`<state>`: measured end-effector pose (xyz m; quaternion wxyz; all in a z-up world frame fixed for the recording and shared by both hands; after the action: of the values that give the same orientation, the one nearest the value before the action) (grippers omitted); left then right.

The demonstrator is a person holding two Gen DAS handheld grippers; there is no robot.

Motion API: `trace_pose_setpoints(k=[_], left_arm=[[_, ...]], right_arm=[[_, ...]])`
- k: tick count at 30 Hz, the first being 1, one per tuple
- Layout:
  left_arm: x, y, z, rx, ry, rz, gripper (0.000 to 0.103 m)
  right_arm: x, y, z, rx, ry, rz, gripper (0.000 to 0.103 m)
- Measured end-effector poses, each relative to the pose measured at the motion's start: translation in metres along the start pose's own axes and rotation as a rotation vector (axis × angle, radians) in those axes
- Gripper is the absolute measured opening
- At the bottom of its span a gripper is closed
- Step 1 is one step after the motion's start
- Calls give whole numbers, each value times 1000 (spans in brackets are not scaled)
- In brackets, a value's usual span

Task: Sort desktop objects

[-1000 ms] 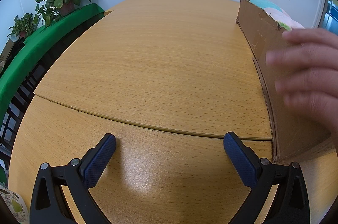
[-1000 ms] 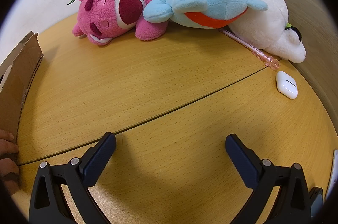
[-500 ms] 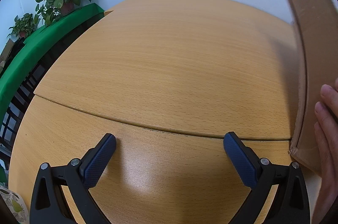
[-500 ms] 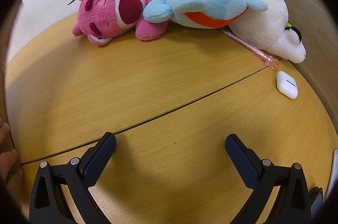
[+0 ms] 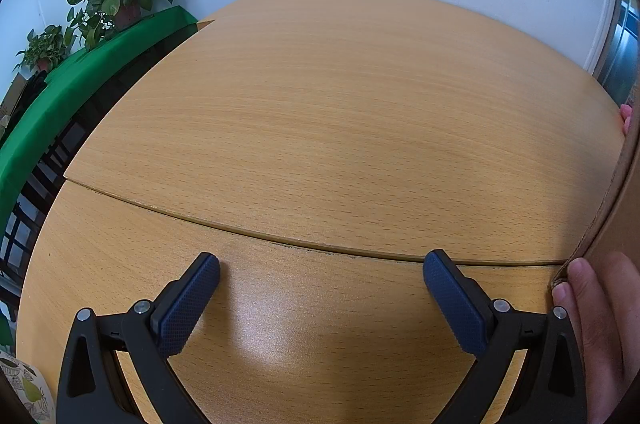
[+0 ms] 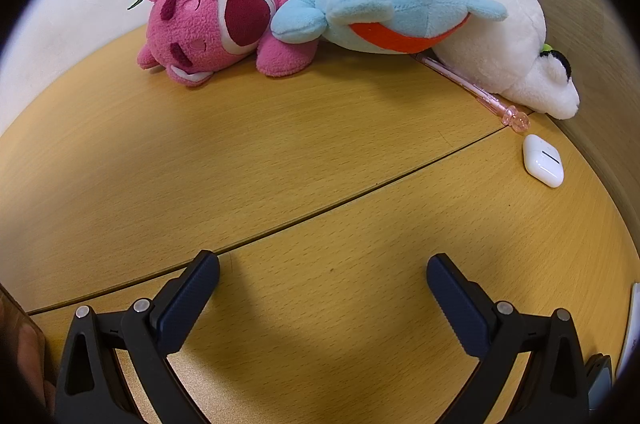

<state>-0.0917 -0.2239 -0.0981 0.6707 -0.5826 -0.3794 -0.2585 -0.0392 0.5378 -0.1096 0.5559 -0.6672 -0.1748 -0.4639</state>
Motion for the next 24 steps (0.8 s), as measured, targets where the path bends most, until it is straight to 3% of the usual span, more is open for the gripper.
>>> trace_pose_setpoints(k=[24], left_arm=[[-1,0,1,1,0,0,103]], right_arm=[[-3,-2,2,-1,0,-1,103]])
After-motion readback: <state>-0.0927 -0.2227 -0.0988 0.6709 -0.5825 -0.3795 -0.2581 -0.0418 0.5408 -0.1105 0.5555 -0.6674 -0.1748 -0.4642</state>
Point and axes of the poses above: each gripper's, at about its wrist camera, not at the fingertips, and x roughly against the way its jaws point, z to its right, y to its underside, the point moved 5 cm from there along -x, roughly the way its jaws point, and after that the axes turned 4 degrees about x, right-handed, at the moved point
